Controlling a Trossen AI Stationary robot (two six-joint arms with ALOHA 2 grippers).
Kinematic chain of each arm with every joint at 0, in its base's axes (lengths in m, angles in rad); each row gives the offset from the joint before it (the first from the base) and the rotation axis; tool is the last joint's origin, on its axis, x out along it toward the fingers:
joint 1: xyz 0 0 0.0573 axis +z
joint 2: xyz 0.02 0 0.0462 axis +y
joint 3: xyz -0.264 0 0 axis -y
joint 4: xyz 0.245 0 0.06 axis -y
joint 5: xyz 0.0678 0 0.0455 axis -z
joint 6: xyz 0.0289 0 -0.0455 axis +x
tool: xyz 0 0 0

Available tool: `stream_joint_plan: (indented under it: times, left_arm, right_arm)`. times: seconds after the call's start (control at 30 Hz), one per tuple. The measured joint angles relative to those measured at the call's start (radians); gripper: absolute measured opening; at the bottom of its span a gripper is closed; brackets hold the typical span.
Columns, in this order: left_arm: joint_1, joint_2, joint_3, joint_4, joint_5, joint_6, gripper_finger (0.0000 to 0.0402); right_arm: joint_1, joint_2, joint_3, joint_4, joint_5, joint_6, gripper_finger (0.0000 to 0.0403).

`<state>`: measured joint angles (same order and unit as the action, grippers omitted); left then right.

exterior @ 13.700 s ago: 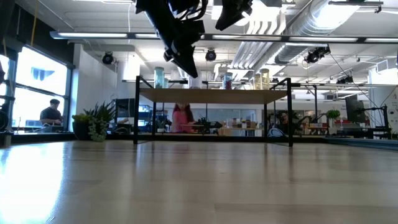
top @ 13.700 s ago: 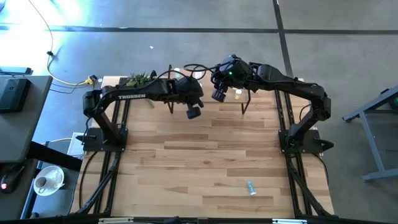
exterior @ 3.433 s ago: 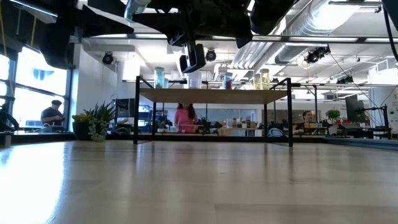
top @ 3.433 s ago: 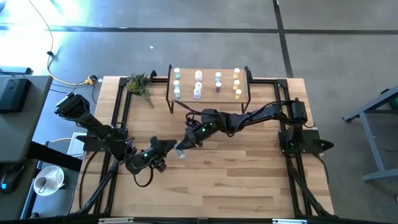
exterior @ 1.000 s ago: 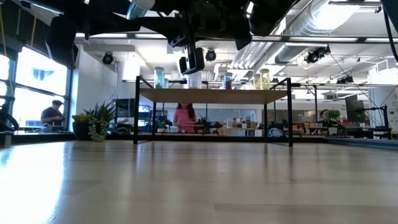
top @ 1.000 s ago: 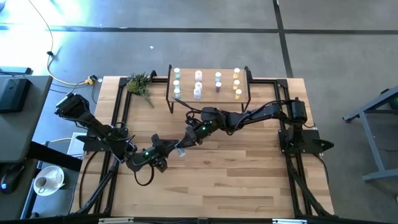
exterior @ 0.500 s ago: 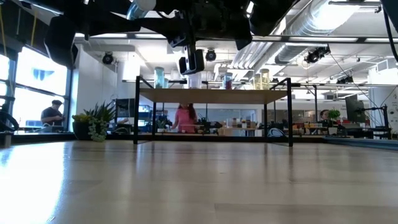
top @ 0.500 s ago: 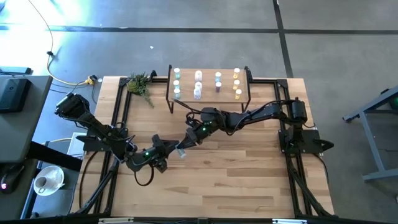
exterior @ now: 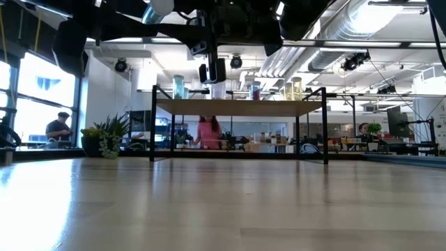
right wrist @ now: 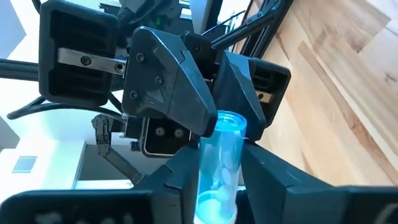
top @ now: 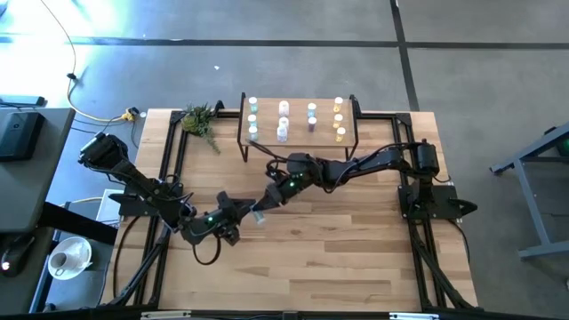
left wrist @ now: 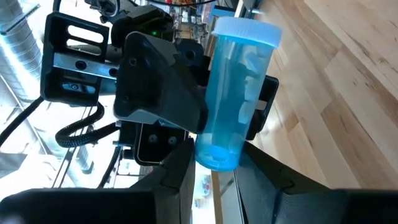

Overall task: Pick and place medicine bottles onto shelf by color
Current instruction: Put the blue pill bottle on the shelf aligned with the other blue pill bottle

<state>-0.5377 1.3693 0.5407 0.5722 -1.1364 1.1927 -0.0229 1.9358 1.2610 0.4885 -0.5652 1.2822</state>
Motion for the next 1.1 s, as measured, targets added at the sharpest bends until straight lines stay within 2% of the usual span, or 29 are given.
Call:
stream_joint_plan:
  times: [0.17,0.3,0.43,0.8,1.1]
  left_arm:
    - [0.0,0.0,0.0,0.0,-0.01,-0.004,0.009]
    - [0.0,0.001,0.0,0.001,-0.012,-0.004,0.009]
    - [-0.001,0.001,0.0,0.001,-0.035,-0.004,0.009]
    - [-0.002,0.001,0.0,0.002,-0.073,-0.068,0.009]
    - [-0.002,0.001,0.0,0.001,-0.08,-0.177,0.009]
  right_arm:
    - [-0.002,0.0,0.0,0.008,0.009,0.0,0.0146]
    - [-0.003,0.0,0.0,0.008,-0.005,0.015,0.0163]
    - [-0.017,0.0,0.0,0.005,-0.021,-0.007,0.0164]
    - [-0.062,0.0,0.0,-0.032,-0.147,-0.027,0.0165]
    - [-0.077,0.0,0.0,0.0,-0.196,-0.034,0.0165]
